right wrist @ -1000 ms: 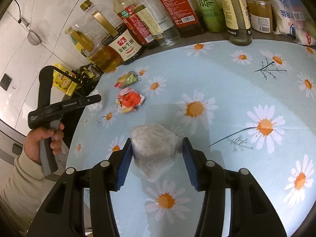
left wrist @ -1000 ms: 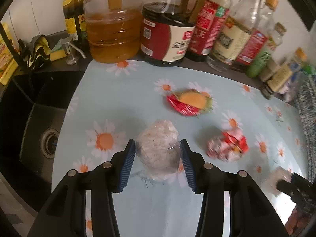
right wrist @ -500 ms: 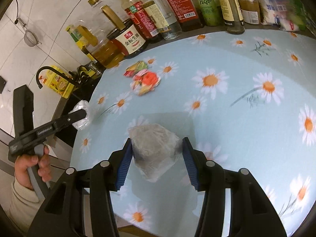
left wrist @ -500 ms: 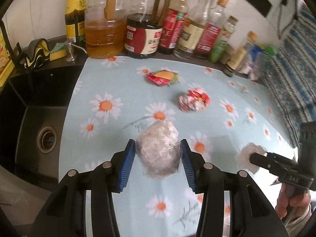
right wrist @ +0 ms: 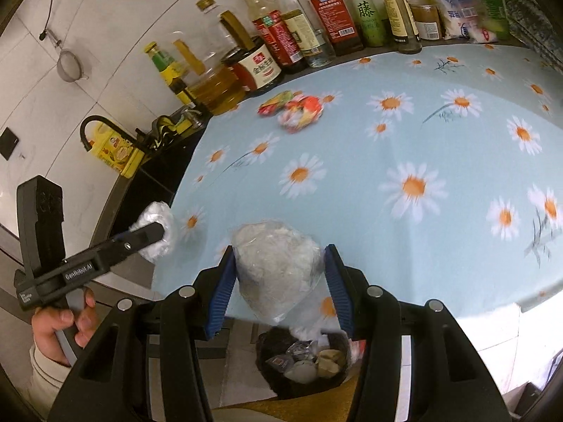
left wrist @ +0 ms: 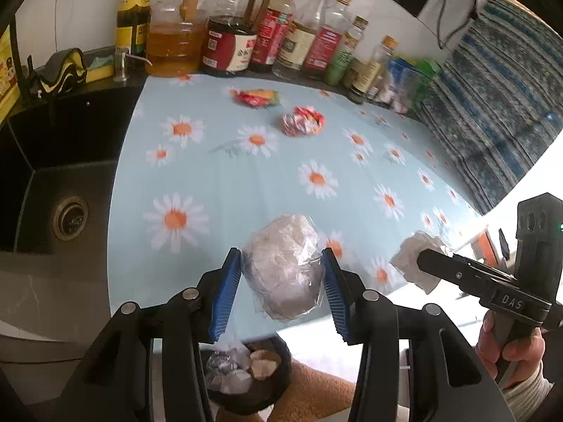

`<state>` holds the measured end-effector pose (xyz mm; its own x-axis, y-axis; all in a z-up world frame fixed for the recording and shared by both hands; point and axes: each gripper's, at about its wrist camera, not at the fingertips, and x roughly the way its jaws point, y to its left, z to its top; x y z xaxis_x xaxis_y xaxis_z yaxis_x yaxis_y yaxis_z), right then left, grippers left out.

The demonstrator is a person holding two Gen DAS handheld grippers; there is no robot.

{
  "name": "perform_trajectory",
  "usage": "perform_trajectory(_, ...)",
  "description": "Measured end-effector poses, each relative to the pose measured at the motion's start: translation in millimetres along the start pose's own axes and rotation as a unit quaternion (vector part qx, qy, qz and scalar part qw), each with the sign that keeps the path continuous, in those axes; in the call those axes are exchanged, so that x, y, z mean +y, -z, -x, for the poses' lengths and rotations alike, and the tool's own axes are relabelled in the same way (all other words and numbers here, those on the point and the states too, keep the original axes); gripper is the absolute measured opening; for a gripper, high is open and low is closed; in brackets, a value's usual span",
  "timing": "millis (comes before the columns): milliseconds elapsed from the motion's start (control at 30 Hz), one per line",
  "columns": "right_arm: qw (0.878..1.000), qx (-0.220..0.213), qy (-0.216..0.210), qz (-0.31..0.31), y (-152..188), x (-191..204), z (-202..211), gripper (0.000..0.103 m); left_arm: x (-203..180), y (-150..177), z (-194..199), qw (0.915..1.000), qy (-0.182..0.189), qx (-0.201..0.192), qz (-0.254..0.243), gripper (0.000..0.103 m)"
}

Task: Collect trash
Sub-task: 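Carry both white bundles down toward the black trash bin, then open both tools over the bin to drop the white bundles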

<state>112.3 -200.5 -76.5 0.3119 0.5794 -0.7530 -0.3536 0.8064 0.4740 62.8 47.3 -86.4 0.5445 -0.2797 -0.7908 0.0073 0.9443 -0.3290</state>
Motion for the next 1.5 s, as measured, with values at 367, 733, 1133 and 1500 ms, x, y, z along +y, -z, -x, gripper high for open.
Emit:
perform_trajectory(367, 1.000, 0.006, 0.018, -0.015, 72.6, 48.2, 4.7, 0.051, 20.5, 65.0, 17.7, 0.9991, 0.034, 0.027, -0.004, 0.044)
perform_trajectory(733, 0.997, 0.063, 0.034, -0.032, 119.3, 56.8, -38.6, 0.051, 49.6, 116.8, 0.5, 0.9957, 0.036, 0.083, 0.019, 0.044)
perform_trajectory(1133, 0.986, 0.144, 0.043, -0.068, 143.0, 31.5, -102.3, 0.051, 72.4, 152.5, -47.0, 0.9871, 0.029, 0.152, 0.042, 0.044)
perform_trajectory(1500, 0.980, 0.169, 0.057, -0.090, 150.3, 13.2, -132.8, 0.051, 80.5, 173.7, -96.7, 0.9760, 0.027, 0.211, 0.046, 0.044)
